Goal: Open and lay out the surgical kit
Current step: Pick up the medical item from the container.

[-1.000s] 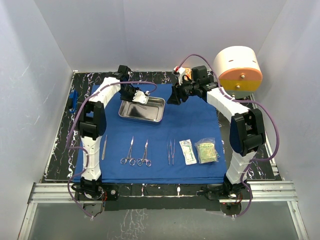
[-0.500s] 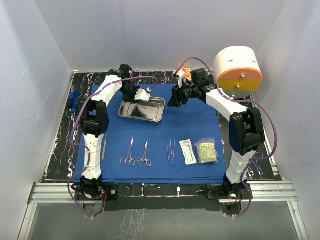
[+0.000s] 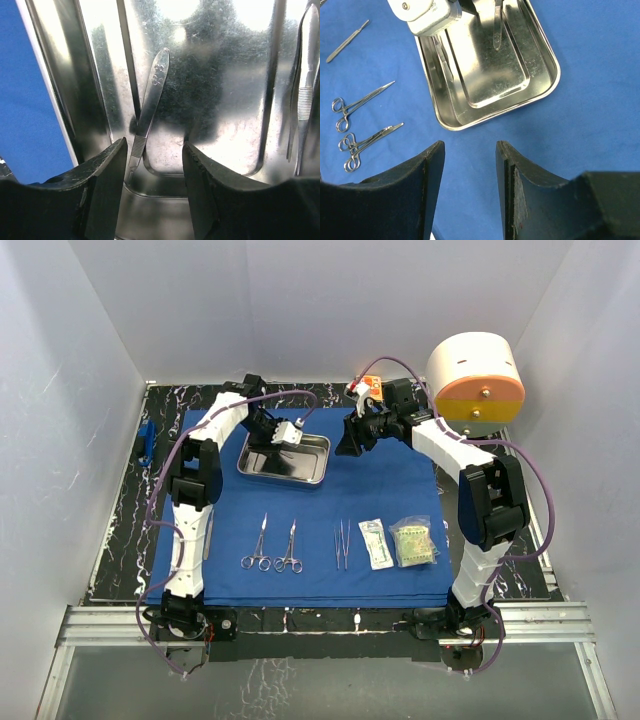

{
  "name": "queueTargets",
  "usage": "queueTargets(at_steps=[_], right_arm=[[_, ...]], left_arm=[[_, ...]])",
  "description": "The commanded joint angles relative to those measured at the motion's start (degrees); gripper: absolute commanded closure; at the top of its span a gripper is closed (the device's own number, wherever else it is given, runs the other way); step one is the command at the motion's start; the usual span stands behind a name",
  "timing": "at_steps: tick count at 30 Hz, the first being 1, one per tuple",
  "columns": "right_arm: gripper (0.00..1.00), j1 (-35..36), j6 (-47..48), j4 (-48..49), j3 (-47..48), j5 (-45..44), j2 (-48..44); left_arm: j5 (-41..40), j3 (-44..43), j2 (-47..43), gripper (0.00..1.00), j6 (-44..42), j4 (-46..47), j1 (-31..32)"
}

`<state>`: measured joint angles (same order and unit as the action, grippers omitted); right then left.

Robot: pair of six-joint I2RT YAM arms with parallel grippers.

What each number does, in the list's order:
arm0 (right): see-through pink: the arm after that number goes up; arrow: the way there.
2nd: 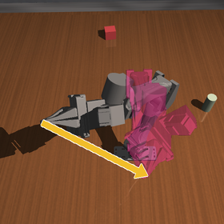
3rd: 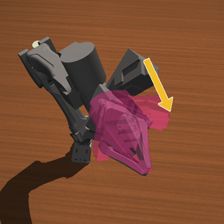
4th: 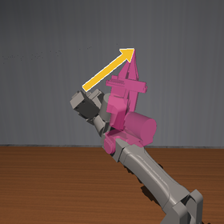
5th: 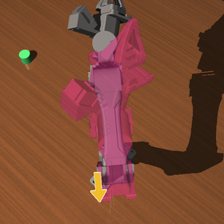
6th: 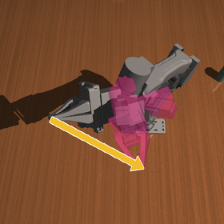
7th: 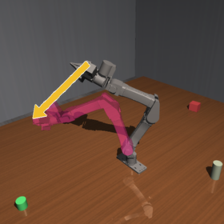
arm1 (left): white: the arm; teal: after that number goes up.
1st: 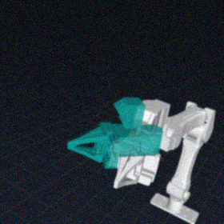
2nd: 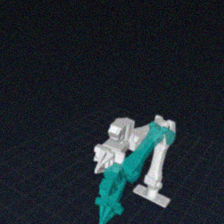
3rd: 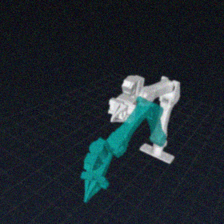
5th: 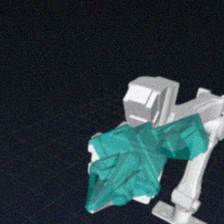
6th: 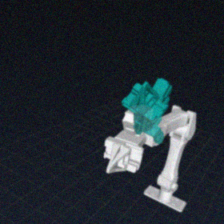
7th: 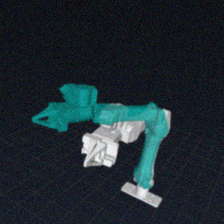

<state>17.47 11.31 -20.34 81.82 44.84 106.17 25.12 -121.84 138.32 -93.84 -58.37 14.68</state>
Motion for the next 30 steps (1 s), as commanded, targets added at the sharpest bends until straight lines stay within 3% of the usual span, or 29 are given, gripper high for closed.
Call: queueTargets(at_steps=[1,20,30], right_arm=[[0.57,-0.25,0.65,2.76,-0.17,0.48,-0.53],[0.57,-0.25,1.05,3.35,-1.68,0.53,-0.61],[0.57,-0.25,1.03,3.46,-1.80,0.73,-0.15]], left_arm=[[3.04,-2.42,0.02,0.52,-0.84,-2.43,0.12],[0.36,-14.38,7.83,0.46,-5.20,-18.20,0.14],[-2.53,-6.36,4.40,0.46,-6.05,-13.28,1.05]])
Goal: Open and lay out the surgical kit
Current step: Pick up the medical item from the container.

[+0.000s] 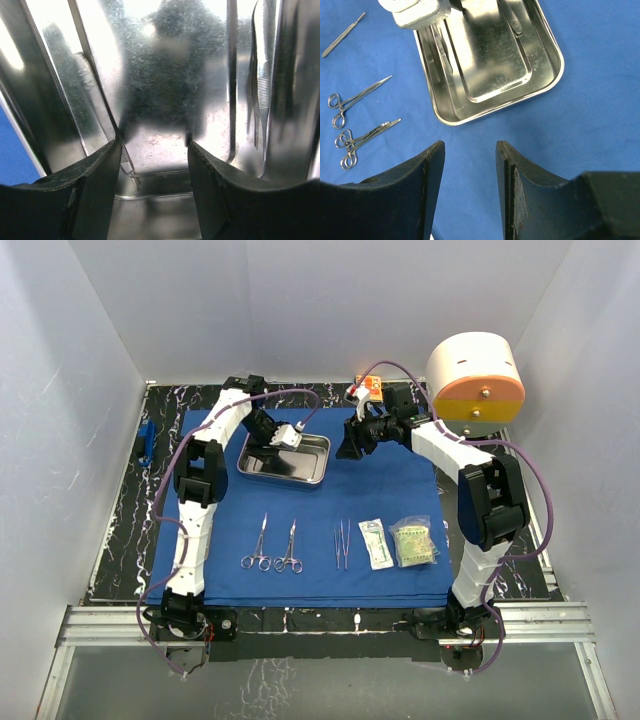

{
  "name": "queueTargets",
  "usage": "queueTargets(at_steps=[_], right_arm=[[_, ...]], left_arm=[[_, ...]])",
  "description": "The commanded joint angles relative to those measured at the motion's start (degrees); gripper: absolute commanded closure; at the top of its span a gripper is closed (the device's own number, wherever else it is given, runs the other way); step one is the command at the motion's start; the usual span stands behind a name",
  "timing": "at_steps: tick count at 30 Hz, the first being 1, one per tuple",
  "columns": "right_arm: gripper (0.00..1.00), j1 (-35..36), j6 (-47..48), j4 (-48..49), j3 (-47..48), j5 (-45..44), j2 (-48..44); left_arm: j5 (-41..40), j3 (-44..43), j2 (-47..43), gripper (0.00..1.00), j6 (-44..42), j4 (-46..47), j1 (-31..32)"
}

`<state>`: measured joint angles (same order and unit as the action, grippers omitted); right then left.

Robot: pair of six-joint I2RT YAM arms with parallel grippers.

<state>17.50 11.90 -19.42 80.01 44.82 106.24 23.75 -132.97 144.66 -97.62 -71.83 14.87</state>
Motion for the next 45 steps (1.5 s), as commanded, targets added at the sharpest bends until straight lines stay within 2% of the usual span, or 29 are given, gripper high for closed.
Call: queueTargets(at_steps=[1,6,12,17,22,26,32,45], right_arm=[[0.57,-0.27,0.45,2.54,-0.07,0.72,-0.24],[0.57,-0.27,0.44,2.54,-0.04,0.96,-0.21],[0.58,-0.27,0.05,2.56,0.68,1.05,0.01],[0.58,-0.27,0.14,2.55,0.33,0.67,-0.22],[0.59,-0.27,-0.09,2.55,0.66,1.01,0.19],[0.59,-0.22,0.05,2.46,0.53,0.89,0.21],[0.59,-0.18,0.33,2.46,0.26,0.77,0.30],[0.59,-0.18,0.38,2.51,-0.11,1.00,0.98]], left_arm=[[-1.42,5.38,-2.41,0.46,-2.54,0.35,0.86],[-1.90,6.59,-3.85,0.48,-3.01,-0.73,0.97],[-1.98,13.39,-7.72,0.49,-4.06,1.91,0.95],[-1.06,12.95,-8.41,0.50,-2.73,0.89,0.97],[-0.32,14.20,-10.31,0.50,-0.22,5.86,0.95],[1.45,13.61,-11.60,0.50,1.86,8.54,0.93],[6.34,10.83,-12.77,0.49,4.62,6.86,0.30],[7.60,7.74,-10.90,0.50,8.50,5.43,-2.98]])
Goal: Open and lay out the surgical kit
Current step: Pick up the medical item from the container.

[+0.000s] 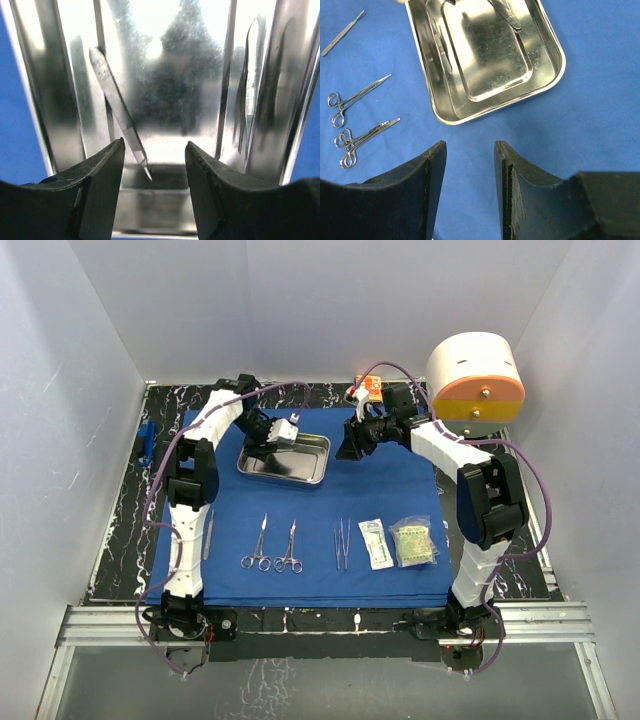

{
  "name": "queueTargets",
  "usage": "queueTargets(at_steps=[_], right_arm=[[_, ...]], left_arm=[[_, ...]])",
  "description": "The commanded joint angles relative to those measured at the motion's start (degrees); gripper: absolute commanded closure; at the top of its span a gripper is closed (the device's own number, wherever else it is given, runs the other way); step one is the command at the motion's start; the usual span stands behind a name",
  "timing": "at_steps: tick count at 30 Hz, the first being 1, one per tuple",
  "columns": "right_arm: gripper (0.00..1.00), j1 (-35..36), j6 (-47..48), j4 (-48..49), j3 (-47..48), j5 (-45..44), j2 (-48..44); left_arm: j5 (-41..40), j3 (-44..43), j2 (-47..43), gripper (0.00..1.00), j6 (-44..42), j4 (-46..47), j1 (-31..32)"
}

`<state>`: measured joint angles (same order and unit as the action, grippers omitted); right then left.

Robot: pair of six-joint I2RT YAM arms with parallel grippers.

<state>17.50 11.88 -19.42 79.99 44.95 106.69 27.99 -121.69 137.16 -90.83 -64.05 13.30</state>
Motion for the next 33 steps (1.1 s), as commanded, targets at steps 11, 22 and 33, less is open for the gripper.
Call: queueTargets(at_steps=[11,22,33], right_arm=[[0.59,-0.18,0.42,2.46,-0.07,0.91,0.96],[0.59,-0.18,0.32,2.46,0.07,1.06,1.15],[0.59,-0.18,0.58,2.20,-0.08,1.12,1.00]], left_arm=[[-2.06,-6.54,-0.73,0.52,2.50,-5.40,-2.03],[-7.26,-6.59,0.94,0.53,3.45,-4.37,-1.01],[-11.30,-8.11,3.44,0.54,5.04,-3.78,-0.09]])
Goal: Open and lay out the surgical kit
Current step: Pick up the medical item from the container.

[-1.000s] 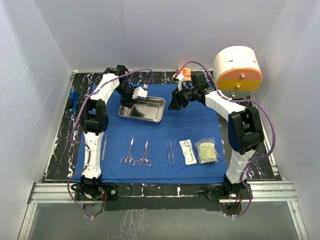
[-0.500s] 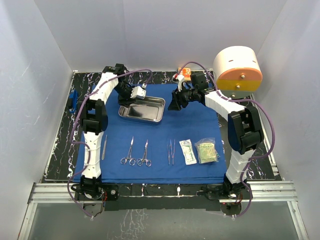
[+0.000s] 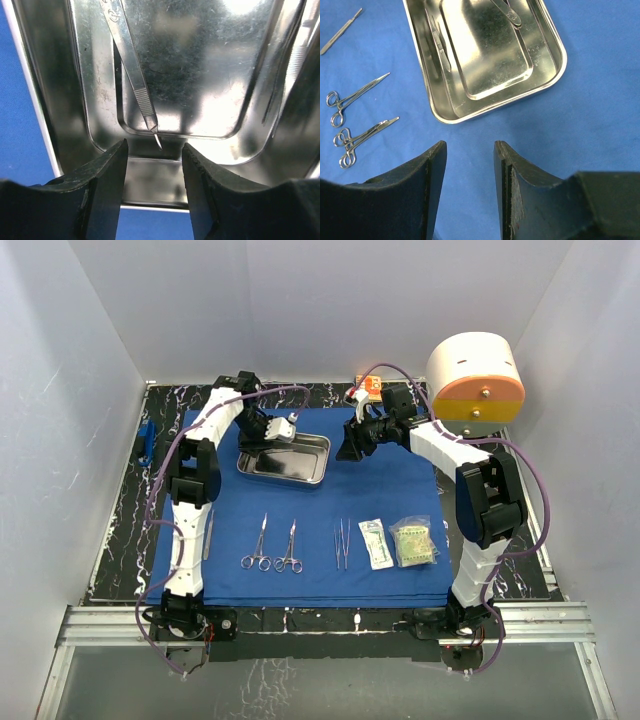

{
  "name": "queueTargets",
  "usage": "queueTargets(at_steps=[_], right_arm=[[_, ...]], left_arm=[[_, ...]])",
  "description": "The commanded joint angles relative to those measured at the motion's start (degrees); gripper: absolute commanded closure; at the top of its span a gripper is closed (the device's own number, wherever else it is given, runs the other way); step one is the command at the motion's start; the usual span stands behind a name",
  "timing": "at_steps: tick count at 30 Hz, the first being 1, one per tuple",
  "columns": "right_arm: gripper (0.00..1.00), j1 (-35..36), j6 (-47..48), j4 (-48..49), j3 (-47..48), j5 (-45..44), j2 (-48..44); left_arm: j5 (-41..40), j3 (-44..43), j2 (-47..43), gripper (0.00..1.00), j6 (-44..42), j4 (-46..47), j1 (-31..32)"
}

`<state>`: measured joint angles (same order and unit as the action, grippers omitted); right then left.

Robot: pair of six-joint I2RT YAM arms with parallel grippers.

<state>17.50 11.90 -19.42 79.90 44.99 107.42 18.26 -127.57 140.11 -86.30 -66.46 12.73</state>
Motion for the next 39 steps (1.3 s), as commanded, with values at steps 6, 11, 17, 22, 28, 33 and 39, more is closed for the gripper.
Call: queueTargets(at_steps=[6,11,17,22,28,33,39], right_arm=[[0.59,-0.23,0.73,2.18,-0.09,1.21,0.47],[0.59,-0.18,0.75,2.03,0.00,1.27,0.51],[0.59,-0.18,0.89,2.06,-0.17,1.35,0.64],[0.59,-0.18,1.02,1.93,-0.38,1.41,0.69],[0.59,-0.18,0.96,1.94,-0.42,1.56,0.95],[0.59,-0.18,1.02,1.91,-0.32,1.58,0.87],[0.59,-0.18,1.01,1.89,-0.34,1.68,0.87]], left_arm=[[-3.68,-1.62,1.20,0.56,0.63,-1.33,0.92],[-5.08,-1.46,1.63,0.58,0.72,-0.78,1.24],[-6.00,-1.41,2.24,0.63,0.28,-0.97,1.52],[-6.83,-1.38,2.79,0.67,0.41,-0.84,1.80],[-7.12,-0.65,2.71,0.71,1.13,0.60,1.83],[-7.37,-0.07,2.71,0.76,1.54,1.39,1.91],[-7.23,0.33,2.49,0.82,2.79,2.12,2.01]])
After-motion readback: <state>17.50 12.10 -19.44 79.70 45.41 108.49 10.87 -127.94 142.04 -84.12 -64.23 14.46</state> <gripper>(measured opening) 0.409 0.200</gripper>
